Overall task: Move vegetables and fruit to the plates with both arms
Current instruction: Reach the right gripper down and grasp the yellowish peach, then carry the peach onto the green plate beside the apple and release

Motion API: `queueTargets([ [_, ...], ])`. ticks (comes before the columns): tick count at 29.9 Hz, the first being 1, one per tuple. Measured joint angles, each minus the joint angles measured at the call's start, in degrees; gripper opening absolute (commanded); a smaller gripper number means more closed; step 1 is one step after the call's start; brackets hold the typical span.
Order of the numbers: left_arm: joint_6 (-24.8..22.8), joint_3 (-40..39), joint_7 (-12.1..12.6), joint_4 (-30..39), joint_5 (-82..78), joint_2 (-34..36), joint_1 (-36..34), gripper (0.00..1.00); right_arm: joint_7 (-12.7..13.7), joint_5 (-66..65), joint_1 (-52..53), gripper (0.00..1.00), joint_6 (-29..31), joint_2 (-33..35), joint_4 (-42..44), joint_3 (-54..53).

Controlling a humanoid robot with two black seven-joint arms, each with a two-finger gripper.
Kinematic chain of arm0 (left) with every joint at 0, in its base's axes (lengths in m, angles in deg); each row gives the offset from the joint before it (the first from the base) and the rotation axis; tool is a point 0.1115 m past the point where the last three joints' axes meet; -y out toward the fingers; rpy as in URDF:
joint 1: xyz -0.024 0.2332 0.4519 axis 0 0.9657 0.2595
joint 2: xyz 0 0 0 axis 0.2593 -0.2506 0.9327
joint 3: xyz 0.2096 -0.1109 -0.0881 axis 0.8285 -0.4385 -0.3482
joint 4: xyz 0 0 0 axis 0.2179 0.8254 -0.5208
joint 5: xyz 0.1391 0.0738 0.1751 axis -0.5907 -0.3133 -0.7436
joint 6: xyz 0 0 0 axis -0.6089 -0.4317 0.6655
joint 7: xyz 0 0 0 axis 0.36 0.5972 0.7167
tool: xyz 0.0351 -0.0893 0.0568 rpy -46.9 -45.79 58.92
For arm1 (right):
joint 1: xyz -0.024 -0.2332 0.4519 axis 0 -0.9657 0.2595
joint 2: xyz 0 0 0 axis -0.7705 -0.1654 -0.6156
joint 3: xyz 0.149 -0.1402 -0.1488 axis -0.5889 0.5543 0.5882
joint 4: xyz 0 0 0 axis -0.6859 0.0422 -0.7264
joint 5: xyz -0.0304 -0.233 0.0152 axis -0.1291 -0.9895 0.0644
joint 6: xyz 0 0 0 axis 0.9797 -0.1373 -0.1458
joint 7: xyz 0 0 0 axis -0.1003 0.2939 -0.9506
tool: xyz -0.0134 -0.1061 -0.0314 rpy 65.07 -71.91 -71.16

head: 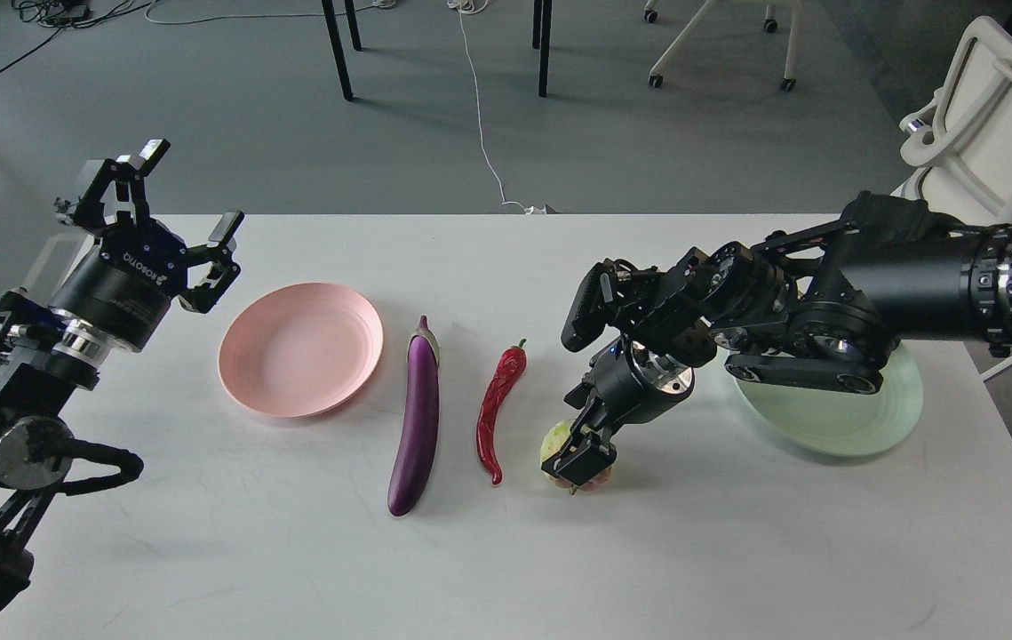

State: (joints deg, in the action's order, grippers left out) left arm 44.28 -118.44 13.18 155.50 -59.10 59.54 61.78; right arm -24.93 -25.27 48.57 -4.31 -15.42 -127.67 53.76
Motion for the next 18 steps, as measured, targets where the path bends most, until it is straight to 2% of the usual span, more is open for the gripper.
queueTargets([
  [6, -0.03, -0.09, 0.00, 0.00, 0.02, 0.10, 0.05, 1.00, 0.00, 0.69, -1.19, 0.88, 0.16, -1.75, 1.40, 0.73],
  [9, -0.03, -0.09, 0.00, 0.00, 0.03, 0.11, 0.17, 1.00, 0.00, 0.74, -1.19, 0.74, 0.21, -1.94, 1.54, 1.51],
  [13, -0.03, -0.09, 0.00, 0.00, 0.03, 0.12, 0.25, 1.00, 0.00, 0.75, -1.19, 0.38, 0.22, -2.01, 1.56, 1.78],
  [18, -0.03, -0.31, 0.00, 0.00, 0.03, 0.20, 0.28, 1.00, 0.00, 0.72, -0.44, 0.35, 0.12, -1.68, 1.55, 1.83],
])
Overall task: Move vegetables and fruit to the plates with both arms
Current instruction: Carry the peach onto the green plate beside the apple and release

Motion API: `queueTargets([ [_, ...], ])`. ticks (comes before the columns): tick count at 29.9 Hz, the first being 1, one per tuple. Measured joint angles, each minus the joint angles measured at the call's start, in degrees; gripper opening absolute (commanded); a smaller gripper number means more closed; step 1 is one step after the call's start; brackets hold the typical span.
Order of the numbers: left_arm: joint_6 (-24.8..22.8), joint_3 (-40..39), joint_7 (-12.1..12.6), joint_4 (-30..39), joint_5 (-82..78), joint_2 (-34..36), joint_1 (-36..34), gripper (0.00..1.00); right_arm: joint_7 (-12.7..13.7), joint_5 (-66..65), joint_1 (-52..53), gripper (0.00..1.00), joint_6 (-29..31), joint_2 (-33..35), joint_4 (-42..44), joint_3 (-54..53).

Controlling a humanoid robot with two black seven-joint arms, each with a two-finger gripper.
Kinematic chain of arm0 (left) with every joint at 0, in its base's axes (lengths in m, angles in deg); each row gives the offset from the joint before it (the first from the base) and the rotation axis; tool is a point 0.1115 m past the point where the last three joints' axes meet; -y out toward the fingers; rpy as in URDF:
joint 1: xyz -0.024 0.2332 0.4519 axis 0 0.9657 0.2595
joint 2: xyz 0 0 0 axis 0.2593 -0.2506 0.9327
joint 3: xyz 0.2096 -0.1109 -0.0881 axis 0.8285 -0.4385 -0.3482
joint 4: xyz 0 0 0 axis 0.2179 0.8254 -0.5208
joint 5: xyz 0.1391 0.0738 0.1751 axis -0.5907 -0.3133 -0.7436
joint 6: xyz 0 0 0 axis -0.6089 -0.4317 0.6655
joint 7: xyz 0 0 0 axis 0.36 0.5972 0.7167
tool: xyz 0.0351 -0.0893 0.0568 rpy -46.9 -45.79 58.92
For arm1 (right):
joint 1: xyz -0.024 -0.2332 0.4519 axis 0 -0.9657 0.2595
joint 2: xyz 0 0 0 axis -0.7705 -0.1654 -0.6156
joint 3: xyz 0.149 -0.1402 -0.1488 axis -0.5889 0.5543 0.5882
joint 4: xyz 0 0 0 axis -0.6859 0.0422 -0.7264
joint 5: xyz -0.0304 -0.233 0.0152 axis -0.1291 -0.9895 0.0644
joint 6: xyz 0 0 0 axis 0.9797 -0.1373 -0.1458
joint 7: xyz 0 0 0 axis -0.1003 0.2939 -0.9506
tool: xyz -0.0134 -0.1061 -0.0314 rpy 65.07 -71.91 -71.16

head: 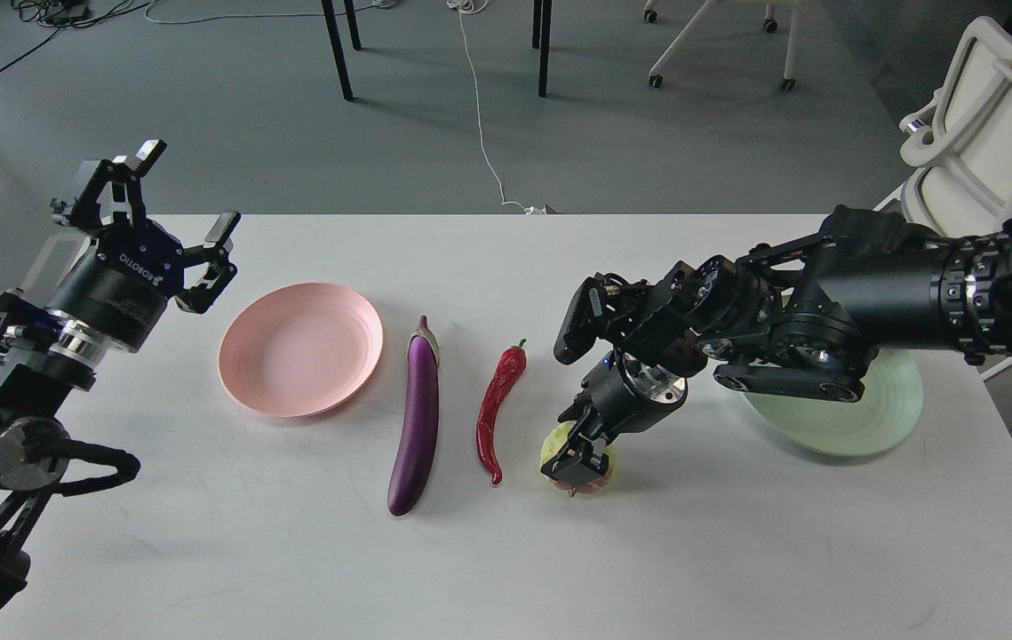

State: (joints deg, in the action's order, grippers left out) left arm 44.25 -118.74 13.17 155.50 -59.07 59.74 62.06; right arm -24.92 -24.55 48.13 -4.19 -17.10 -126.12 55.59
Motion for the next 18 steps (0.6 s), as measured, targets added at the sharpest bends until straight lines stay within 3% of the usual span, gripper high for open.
queueTargets([
  [5, -0.06, -0.05, 0.00, 0.00, 0.00, 0.15, 0.02, 1.00, 0.00, -0.04, 4.01, 0.35, -0.44, 4.47, -0.61, -0.62],
  [18, -0.24, 0.31, 0.09, 0.57, -0.48, -0.07, 0.01, 1.00, -0.01, -12.31, 6.13, 0.36, -0.62, 26.16, -0.51, 0.80],
])
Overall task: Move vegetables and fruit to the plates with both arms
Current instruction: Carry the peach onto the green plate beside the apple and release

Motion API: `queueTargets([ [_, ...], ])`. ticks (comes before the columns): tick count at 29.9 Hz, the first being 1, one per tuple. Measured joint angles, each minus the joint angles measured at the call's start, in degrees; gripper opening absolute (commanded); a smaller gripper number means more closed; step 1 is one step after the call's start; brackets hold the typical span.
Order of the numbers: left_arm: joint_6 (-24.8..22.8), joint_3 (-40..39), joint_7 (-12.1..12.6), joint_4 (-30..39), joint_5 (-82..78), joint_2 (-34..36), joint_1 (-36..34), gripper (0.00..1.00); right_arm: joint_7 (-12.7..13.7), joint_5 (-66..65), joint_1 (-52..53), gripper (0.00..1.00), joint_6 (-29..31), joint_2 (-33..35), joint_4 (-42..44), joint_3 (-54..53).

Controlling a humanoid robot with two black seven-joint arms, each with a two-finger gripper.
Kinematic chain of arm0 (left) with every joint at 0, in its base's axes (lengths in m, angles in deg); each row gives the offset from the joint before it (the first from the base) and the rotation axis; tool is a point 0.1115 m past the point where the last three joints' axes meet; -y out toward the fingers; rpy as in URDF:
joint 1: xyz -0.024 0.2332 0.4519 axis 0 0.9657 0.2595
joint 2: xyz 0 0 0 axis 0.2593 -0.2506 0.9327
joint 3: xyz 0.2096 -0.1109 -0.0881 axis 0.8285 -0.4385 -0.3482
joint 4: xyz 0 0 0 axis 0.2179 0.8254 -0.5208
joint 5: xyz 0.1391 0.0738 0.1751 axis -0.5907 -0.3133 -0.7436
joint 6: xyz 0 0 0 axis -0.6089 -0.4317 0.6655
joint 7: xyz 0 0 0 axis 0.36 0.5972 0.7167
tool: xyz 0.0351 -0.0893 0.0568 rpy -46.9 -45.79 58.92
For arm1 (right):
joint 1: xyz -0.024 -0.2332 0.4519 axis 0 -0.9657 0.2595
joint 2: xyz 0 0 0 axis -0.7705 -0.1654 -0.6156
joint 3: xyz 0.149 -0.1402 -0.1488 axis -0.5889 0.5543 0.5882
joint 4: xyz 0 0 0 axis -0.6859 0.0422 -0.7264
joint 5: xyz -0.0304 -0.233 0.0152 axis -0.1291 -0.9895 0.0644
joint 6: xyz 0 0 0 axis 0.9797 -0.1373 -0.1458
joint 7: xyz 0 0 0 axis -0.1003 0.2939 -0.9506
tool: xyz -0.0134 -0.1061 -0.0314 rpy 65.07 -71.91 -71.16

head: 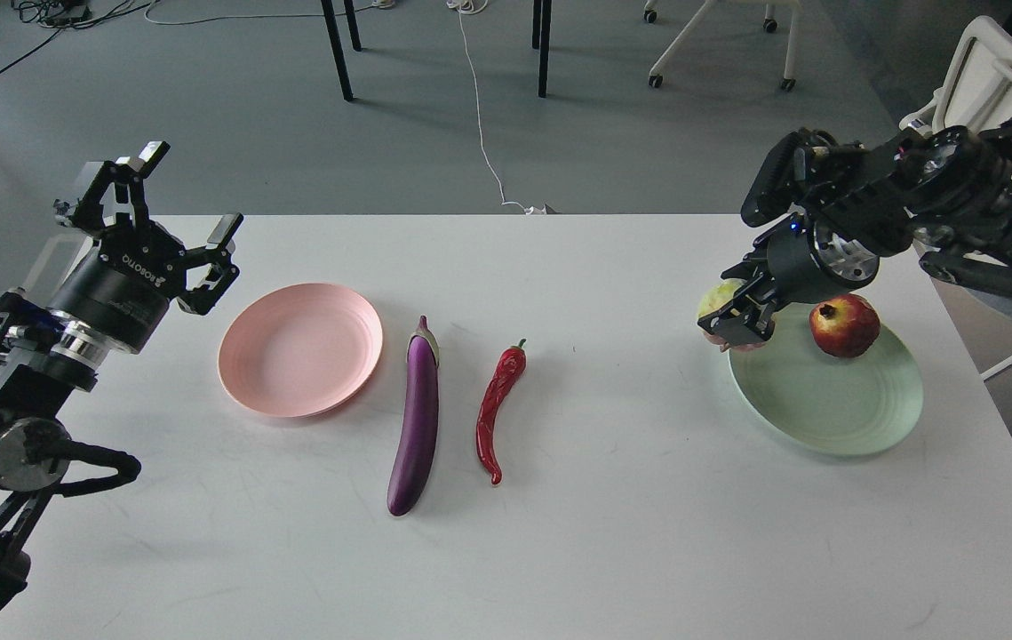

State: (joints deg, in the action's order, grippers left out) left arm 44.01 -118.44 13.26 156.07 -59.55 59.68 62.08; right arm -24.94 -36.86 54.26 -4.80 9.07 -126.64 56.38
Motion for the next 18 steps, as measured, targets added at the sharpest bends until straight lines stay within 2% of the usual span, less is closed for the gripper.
queueTargets([
  [4, 0.11, 0.08, 0.00, 0.31, -0.13, -0.21, -0.01, 1.00, 0.00, -0.70, -2.46, 0.37, -0.56, 2.76, 0.95, 1.21],
  [6, 0.13, 0.13, 0.00, 0.40, -0.14, -0.23, -0.01, 1.00, 0.00, -0.73, -3.81, 0.42, -0.87, 3.20, 1.71, 1.50],
  [7, 0.14, 0.15, 0.00, 0.42, -0.14, -0.23, -0.01, 1.00, 0.00, -0.74, -4.48, 0.47, -0.98, 3.30, 2.18, 1.59],
  [9, 0.15, 0.15, 0.00, 0.56, -0.14, -0.14, 0.08, 1.00, 0.01, -0.74, -5.73, 0.66, -1.13, 3.37, 3.12, 1.64],
  [11, 0.15, 0.14, 0.00, 0.67, -0.14, 0.05, 0.41, 1.00, 0.01, -0.74, -6.75, 0.77, -1.52, 3.42, 3.72, 1.67],
  [15, 0.10, 0.02, 0.00, 0.88, -0.14, 0.36, 0.65, 1.00, 0.01, -0.55, -7.26, 0.89, -2.22, 3.55, 3.87, 1.66],
  [18, 0.05, 0.00, 0.09, 0.92, -0.14, 0.43, 0.67, 1.00, 0.01, -0.21, -7.19, 0.94, -2.45, 4.24, 3.62, 1.35],
])
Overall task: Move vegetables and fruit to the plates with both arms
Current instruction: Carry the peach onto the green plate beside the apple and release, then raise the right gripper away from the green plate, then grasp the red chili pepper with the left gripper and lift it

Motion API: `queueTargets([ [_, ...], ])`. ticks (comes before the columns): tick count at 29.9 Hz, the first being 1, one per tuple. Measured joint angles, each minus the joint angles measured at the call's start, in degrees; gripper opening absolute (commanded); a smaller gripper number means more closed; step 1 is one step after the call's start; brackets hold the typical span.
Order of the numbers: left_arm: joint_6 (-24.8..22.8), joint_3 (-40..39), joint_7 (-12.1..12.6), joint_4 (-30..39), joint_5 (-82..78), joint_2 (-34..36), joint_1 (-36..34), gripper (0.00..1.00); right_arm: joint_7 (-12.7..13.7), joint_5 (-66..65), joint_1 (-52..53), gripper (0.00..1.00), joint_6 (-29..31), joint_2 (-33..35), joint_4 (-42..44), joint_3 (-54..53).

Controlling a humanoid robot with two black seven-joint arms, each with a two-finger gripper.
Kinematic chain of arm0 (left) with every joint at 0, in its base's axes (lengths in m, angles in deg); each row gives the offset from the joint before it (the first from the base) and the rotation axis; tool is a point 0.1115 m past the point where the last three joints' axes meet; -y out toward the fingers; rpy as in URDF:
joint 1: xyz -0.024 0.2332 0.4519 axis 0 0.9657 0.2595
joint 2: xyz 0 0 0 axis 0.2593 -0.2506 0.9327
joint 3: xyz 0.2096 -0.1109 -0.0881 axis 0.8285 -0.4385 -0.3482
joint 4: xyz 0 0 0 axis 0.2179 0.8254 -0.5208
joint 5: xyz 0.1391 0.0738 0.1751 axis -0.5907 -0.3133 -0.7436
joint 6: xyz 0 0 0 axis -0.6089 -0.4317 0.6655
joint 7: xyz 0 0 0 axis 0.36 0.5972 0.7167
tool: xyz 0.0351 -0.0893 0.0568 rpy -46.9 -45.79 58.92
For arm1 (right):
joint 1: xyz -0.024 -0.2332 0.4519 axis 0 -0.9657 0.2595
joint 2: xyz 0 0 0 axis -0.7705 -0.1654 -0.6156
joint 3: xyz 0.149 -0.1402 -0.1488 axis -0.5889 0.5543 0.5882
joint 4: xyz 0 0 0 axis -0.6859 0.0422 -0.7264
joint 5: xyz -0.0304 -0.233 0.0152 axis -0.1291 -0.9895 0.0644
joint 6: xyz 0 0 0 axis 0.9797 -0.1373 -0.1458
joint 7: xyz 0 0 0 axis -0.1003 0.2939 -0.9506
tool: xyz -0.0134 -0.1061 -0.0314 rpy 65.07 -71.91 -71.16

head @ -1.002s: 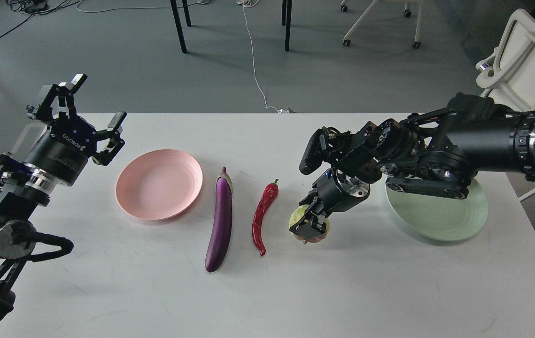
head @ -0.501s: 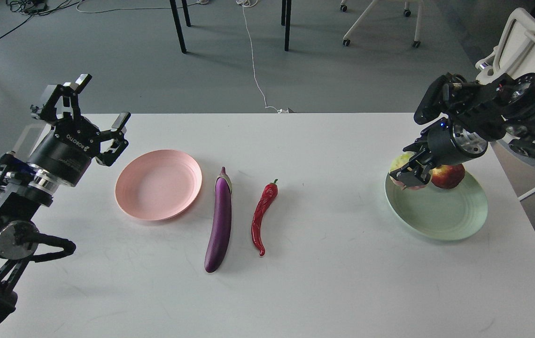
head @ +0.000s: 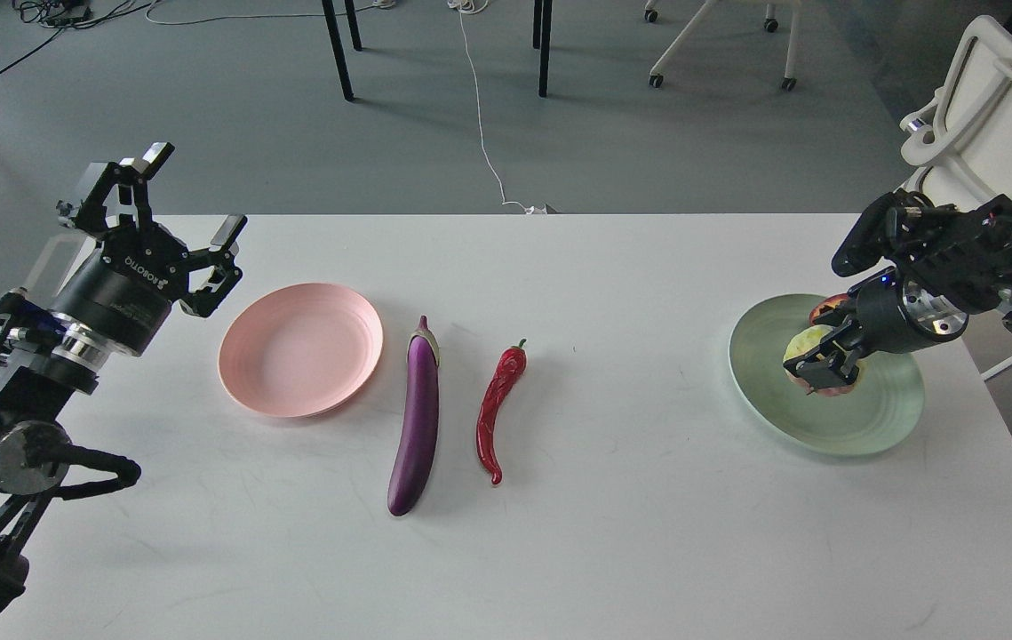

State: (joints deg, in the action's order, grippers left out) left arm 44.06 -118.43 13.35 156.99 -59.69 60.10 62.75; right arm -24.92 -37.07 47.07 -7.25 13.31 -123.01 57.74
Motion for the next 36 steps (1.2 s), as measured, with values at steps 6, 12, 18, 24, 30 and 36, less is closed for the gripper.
queueTargets([
  [6, -0.12, 0.00, 0.08, 0.43, -0.14, 0.78, 0.00, 1.00, 0.00, 3.95, 0.36, 0.97, -0.08, 2.88, -1.77, -4.68],
  [12, -0.46, 0.32, 0.09, 2.14, -3.35, 2.74, 0.00, 1.00, 0.01, 27.10, -1.35, 0.97, 0.29, 7.56, -5.84, -13.72],
  [18, -0.52, 0.72, 0.09, 5.67, -10.35, 3.52, -0.08, 1.00, 0.01, 61.72, -12.26, 0.98, 0.40, 10.39, -7.42, -25.91],
  [24, -0.02, 2.07, 0.09, 8.14, -25.40, 2.65, -0.09, 1.00, 0.02, 83.87, -28.22, 0.99, 2.21, 7.78, -2.96, -43.32],
  [30, 0.10, 4.98, 0.09, 13.32, -46.62, 3.12, -0.76, 1.00, 0.01, 95.26, -38.58, 0.99, 13.10, 1.98, 7.66, -57.57],
  [36, 0.08, 9.75, 0.70, 16.73, -68.83, 3.14, -4.30, 1.00, 0.00, 96.31, -40.49, 0.99, 15.40, 1.26, 9.35, -60.03],
])
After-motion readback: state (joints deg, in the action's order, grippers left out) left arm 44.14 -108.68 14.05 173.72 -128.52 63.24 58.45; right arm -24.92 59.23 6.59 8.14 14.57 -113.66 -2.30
